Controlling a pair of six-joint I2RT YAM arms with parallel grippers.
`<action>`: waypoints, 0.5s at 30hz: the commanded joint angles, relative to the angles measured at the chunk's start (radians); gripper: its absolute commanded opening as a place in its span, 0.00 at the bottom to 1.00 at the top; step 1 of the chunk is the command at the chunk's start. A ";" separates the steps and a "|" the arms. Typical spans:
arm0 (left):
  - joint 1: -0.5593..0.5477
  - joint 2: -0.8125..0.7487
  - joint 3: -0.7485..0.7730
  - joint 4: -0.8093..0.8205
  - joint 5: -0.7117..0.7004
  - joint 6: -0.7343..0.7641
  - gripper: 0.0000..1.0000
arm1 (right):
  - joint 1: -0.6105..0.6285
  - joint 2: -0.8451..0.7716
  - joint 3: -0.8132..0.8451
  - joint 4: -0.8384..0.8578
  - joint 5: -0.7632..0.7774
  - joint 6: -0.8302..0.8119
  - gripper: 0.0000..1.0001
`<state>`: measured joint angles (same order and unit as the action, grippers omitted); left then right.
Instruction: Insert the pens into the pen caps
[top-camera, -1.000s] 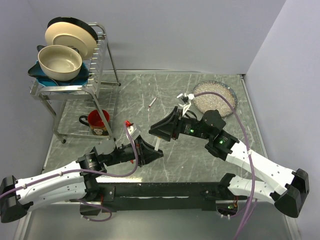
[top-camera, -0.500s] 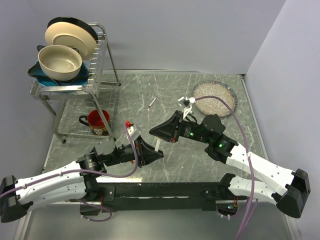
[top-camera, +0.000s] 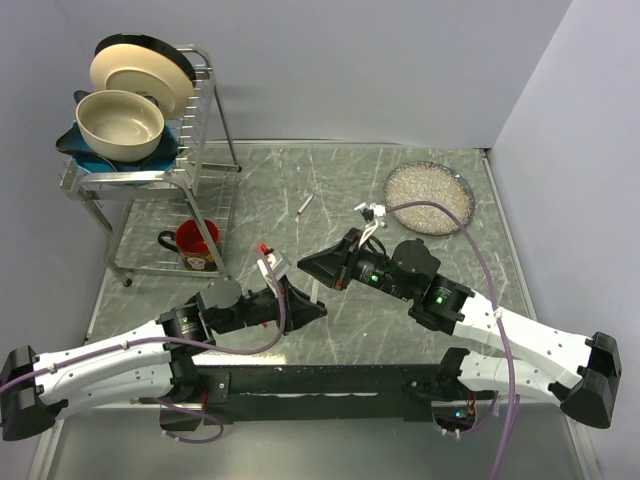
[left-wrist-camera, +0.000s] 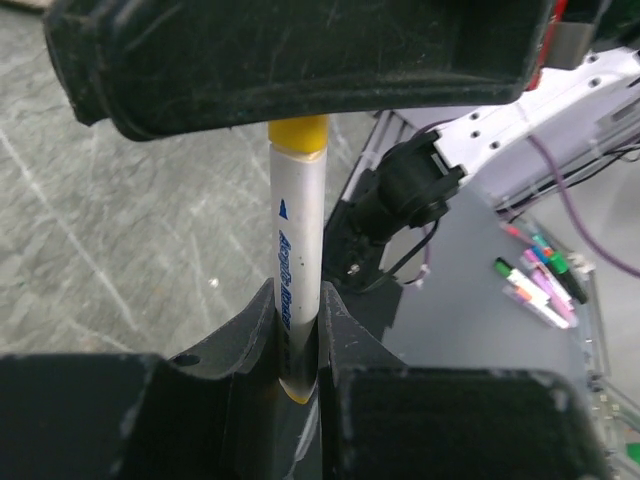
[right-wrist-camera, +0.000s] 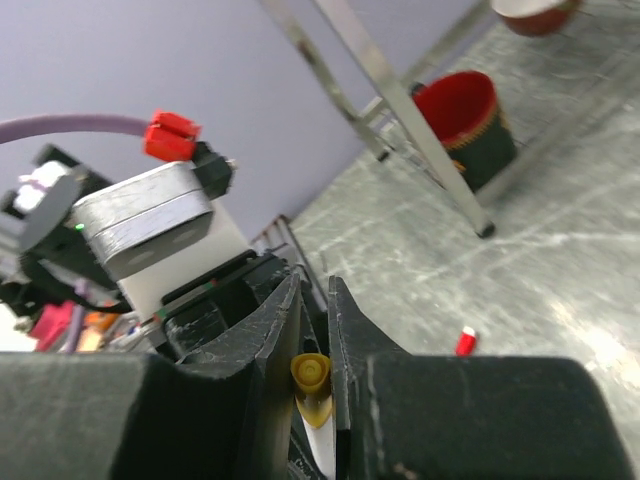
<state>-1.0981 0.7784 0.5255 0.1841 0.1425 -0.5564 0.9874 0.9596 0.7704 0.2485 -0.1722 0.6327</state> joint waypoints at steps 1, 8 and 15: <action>0.015 -0.018 0.045 0.051 -0.179 0.036 0.01 | 0.079 0.013 0.047 -0.167 -0.019 0.005 0.00; 0.017 -0.042 0.045 0.047 -0.186 0.084 0.01 | 0.083 0.021 0.006 -0.193 -0.111 -0.001 0.00; 0.023 -0.064 0.102 0.038 -0.066 0.061 0.01 | 0.096 -0.035 -0.100 -0.104 -0.228 0.024 0.00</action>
<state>-1.1061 0.7498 0.5259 0.0673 0.1478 -0.4870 1.0161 0.9581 0.7372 0.2173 -0.1780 0.6228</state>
